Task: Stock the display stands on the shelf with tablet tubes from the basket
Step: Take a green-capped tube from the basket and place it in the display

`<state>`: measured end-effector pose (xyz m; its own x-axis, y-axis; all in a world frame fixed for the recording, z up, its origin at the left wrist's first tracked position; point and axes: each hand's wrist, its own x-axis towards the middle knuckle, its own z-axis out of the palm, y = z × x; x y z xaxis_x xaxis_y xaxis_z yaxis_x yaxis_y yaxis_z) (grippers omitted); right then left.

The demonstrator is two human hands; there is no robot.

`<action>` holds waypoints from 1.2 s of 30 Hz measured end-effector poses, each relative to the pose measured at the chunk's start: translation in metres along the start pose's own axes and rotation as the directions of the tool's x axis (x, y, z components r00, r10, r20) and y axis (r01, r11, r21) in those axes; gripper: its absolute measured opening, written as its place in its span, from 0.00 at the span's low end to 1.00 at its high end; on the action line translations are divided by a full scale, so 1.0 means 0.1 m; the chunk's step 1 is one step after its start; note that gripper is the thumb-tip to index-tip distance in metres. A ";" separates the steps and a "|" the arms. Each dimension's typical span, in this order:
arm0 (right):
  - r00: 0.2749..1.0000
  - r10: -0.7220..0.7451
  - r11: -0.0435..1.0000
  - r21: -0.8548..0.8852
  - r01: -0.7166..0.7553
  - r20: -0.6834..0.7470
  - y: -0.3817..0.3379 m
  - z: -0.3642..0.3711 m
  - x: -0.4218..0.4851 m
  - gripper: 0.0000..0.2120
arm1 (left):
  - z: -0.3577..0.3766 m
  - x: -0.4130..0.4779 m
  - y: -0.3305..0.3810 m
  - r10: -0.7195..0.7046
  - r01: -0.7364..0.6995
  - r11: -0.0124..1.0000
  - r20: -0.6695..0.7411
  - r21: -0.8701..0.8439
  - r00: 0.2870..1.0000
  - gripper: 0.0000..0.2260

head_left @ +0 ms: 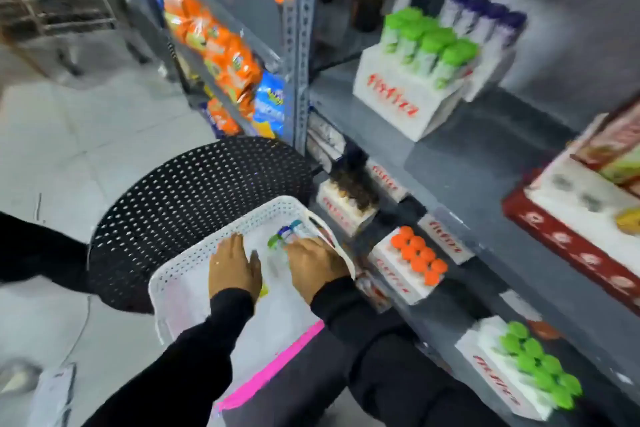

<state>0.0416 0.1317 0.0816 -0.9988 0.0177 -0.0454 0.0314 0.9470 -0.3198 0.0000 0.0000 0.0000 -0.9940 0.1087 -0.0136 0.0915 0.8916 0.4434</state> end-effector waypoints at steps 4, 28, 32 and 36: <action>0.980 0.056 0.997 -0.063 -0.045 0.190 -0.03 0.50 0.25 0.03 | 0.45 -0.09 -0.30 -0.185 0.134 0.967 0.232 0.219 0.955 0.27; 0.867 0.141 0.989 -0.038 -0.140 0.477 0.09 1.27 0.79 0.27 | 1.19 -0.19 -0.68 -0.139 0.069 0.961 0.251 0.268 0.958 0.33; 0.877 0.092 0.993 0.027 -0.119 0.471 0.00 1.04 0.87 0.31 | 1.17 -0.19 -0.69 -0.145 0.068 0.956 0.256 0.287 0.956 0.34; 0.879 0.081 0.995 0.014 -0.099 0.471 0.00 0.82 0.90 0.24 | 1.15 -0.19 -0.66 -0.139 0.073 0.964 0.251 0.256 0.958 0.35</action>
<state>-0.0449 0.1067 0.0001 -0.8574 -0.0591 -0.5112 0.1305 0.9360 -0.3271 0.0197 -0.0107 -0.1319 -0.9499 0.0906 -0.2991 0.0313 0.9798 0.1973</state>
